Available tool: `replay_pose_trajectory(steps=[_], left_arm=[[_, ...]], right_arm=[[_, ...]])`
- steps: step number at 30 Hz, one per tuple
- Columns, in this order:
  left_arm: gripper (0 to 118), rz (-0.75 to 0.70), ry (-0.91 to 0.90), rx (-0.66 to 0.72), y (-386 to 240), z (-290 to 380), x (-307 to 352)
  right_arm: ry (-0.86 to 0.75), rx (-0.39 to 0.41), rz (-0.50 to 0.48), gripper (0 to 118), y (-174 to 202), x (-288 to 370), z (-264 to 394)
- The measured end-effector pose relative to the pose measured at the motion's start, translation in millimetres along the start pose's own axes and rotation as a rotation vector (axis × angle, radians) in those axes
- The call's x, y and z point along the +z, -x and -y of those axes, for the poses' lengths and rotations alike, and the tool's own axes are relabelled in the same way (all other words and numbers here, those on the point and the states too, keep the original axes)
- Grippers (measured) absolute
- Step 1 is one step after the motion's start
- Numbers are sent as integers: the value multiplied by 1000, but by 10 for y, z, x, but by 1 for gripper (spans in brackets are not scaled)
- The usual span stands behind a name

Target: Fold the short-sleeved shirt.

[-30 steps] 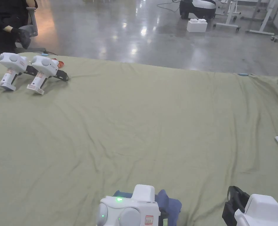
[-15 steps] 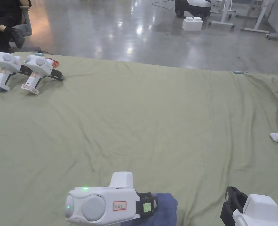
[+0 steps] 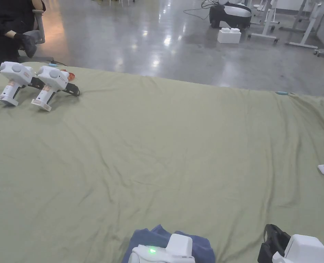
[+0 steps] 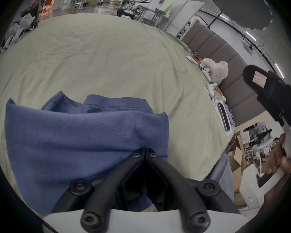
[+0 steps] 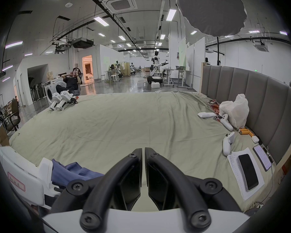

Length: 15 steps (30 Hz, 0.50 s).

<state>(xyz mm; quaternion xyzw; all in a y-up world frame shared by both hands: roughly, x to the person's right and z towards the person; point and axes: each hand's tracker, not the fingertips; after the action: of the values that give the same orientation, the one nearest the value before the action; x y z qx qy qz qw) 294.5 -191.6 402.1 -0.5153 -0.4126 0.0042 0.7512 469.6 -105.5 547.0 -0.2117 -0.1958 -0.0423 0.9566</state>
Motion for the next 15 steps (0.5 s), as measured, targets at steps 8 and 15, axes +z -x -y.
replay_pose_trajectory(steps=[8,15], left_arm=[[3,47,-231,-61,190,-263,817],[3,-302,-695,-172,438,-514,1662]], right_arm=[[-80,15,-11,3,98,57,-164],[-246,13,14,3,313,82,-511]])
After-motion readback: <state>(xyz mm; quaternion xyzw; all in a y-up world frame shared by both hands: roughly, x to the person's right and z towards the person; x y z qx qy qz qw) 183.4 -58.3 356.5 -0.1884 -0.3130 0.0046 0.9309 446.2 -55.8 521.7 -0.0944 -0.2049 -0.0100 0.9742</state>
